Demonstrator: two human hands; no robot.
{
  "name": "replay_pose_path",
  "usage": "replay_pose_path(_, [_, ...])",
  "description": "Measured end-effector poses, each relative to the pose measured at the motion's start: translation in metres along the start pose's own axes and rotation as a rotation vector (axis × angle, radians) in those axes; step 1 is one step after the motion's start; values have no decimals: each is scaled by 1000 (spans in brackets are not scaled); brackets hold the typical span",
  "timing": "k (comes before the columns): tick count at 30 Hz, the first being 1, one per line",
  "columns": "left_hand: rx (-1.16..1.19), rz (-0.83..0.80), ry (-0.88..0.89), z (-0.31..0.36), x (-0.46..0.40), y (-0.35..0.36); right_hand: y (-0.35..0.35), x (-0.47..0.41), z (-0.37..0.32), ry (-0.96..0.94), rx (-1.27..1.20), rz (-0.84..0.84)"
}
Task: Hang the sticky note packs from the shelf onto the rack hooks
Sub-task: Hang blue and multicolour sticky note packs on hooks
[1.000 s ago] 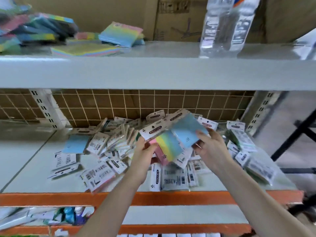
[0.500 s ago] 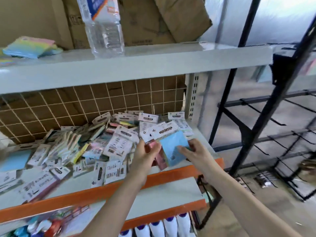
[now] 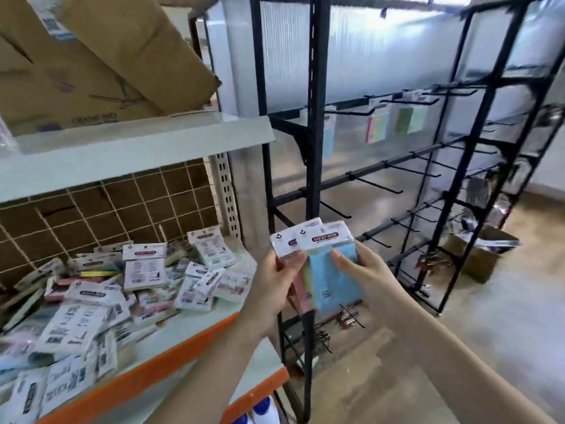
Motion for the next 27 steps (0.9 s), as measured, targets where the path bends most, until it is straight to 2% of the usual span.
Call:
replay_pose_path(7, [46,34,94,-1,-38,74,-76,12,-5,-25,-62,243])
replay_pose_path(14, [12,38,88,-13,-75,122,-148,-2,-17,-43,25,364])
replay_pose_path(19, [-130,9,333,12,-100,147,-198,-39,-38,-145,39,443])
replay_pose_path(27, [-216,-75,504,38,-157,182,-259,-124,-61,-198,109,498])
Point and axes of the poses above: each hand's wrist, its own x-axis away from the middle knuckle, its own y-axis out of the palm, z = x × y, the point moved 9 cm from there along -x, towards the middle knuckle, and after that the axes turned 12 degrees about x, right-handed, at the moved point
